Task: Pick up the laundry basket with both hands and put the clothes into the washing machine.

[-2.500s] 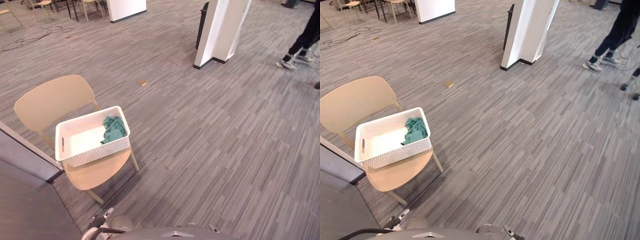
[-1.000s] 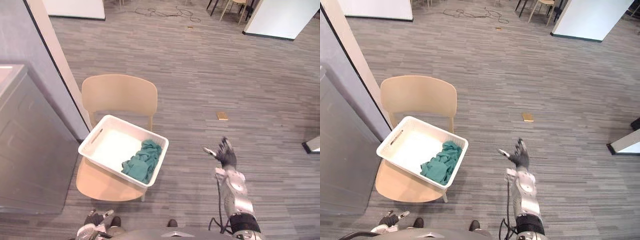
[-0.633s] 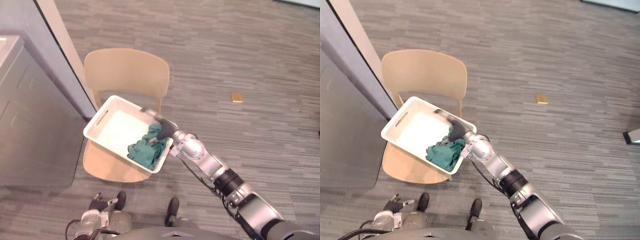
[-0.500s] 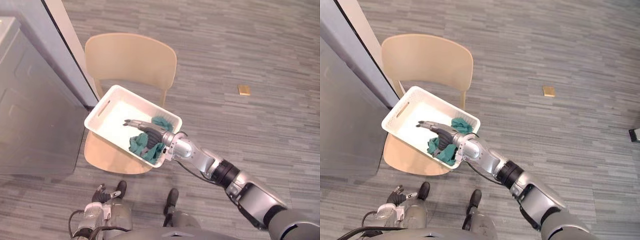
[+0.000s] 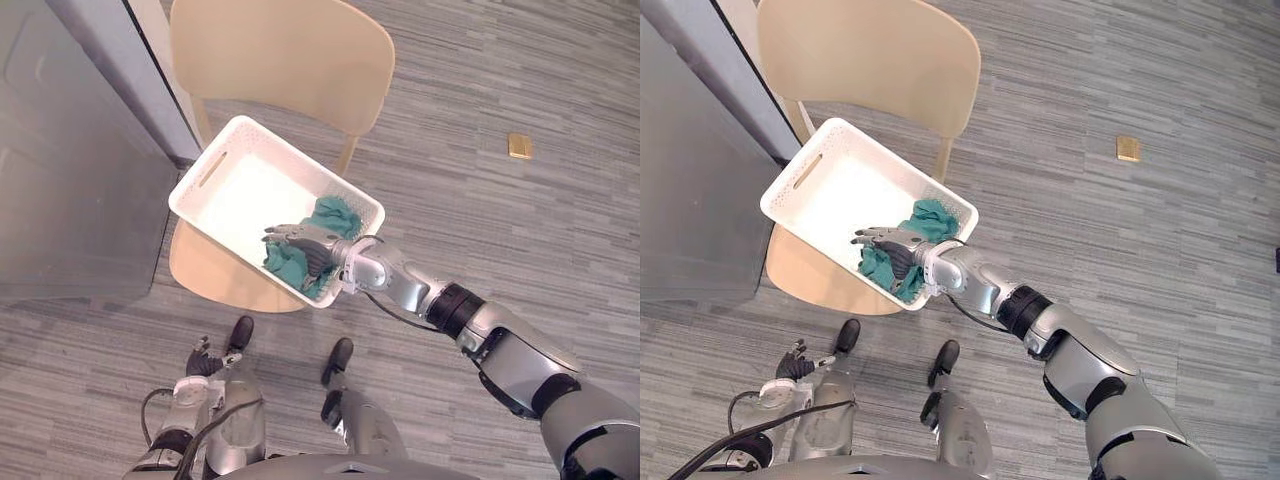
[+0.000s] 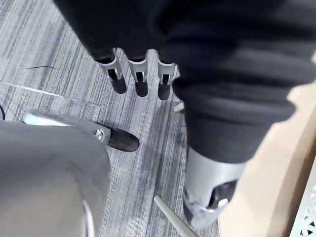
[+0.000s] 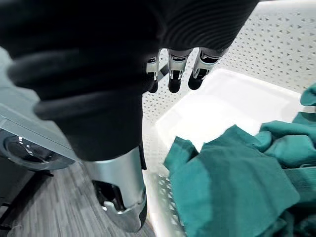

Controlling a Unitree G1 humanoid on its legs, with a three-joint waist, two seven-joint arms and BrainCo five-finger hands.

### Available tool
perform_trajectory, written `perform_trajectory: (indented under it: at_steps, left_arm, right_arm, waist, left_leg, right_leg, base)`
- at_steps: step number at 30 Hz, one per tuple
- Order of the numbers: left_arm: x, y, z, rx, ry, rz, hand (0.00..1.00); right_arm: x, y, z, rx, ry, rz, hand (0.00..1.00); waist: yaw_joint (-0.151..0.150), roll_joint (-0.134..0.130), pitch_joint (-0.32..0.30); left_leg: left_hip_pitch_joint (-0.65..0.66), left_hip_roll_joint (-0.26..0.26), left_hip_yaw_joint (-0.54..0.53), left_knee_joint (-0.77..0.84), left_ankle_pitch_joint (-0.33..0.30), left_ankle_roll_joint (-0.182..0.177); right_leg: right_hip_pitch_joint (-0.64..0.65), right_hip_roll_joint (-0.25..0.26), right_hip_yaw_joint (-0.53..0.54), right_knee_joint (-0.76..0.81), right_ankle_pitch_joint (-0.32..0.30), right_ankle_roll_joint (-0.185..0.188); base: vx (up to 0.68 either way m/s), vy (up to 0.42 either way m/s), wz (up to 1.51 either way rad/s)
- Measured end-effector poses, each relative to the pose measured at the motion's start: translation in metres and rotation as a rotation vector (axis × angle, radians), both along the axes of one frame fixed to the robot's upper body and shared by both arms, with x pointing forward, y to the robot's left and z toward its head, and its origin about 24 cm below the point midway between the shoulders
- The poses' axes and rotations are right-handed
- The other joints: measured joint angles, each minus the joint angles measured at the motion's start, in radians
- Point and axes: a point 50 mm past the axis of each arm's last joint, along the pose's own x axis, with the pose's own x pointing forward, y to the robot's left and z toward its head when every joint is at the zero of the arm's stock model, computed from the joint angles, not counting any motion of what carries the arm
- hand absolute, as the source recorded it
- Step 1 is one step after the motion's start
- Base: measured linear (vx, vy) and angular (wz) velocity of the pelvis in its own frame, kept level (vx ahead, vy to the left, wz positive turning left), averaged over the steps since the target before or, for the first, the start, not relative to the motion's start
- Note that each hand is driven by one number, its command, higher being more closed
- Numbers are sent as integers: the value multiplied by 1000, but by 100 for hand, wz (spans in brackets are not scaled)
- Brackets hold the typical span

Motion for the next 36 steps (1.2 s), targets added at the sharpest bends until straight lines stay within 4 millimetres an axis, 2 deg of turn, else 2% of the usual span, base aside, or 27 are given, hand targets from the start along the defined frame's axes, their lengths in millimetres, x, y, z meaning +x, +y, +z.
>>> perform_trajectory:
  at_steps: [5, 8, 14, 18, 27, 30, 32, 36]
  left_arm:
    - [12, 1, 9, 17, -56, 5, 0]
    - [15, 1, 12, 21, -74, 6, 0]
    - [15, 1, 13, 30, -77, 14, 0]
    - [25, -2, 21, 36, -125, -2, 0]
    - [36, -10, 30, 45, -171, -53, 0]
    - [40, -11, 33, 42, -186, -49, 0]
    - [49, -14, 39, 40, -216, -53, 0]
    - [56, -18, 46, 38, -253, -68, 0]
  right_arm:
    - [17, -17, 12, 60, -46, -137, 0]
    - [26, -20, 21, 90, -90, -193, 0]
    - [40, -32, 30, 179, -110, -319, 0]
    - [51, -43, 35, 201, -118, -405, 0]
    - [58, -62, 16, 136, -52, -512, 0]
    - [60, -65, 19, 153, -55, -528, 0]
    - [63, -68, 22, 152, -58, -545, 0]
    - [63, -71, 19, 142, -50, -567, 0]
  waist:
    - [16, -8, 27]
    - [21, -11, 41]
    - [22, -12, 43]
    - [21, -13, 81]
    - [20, -17, 96]
    - [20, -16, 97]
    - [21, -14, 120]
    - [22, -13, 131]
  left_leg:
    - [-30, 1, -32, -9, 19, -6]
    - [-45, 1, -34, -9, 28, -7]
    - [-58, 4, -37, -11, 35, -10]
    - [-59, 14, -44, -42, 59, -12]
    - [-84, 15, -47, -45, 68, -15]
    - [-108, 15, -49, -45, 73, -16]
    - [-120, 15, -55, -46, 80, -18]
    - [-142, 15, -76, -45, 84, -22]
  right_leg:
    - [-15, 3, -27, -1, 1, -3]
    - [-29, 3, -27, 0, 6, -8]
    - [-41, 5, -31, 0, 9, -12]
    - [-50, 6, -41, 0, 14, -16]
    - [-75, 7, -44, -1, 18, -17]
    - [-99, 8, -45, -1, 23, -18]
    - [-107, 9, -50, -3, 28, -19]
    - [-115, 10, -70, -7, 28, -19]
  base:
    - [-24, -17, 16]
    - [0, 0, 0]
    - [0, 0, 0]
    - [-14, -6, 3]
    - [-1, 0, 0]
    - [0, 0, 0]
    - [-1, 2, 3]
    - [2, 0, 12]
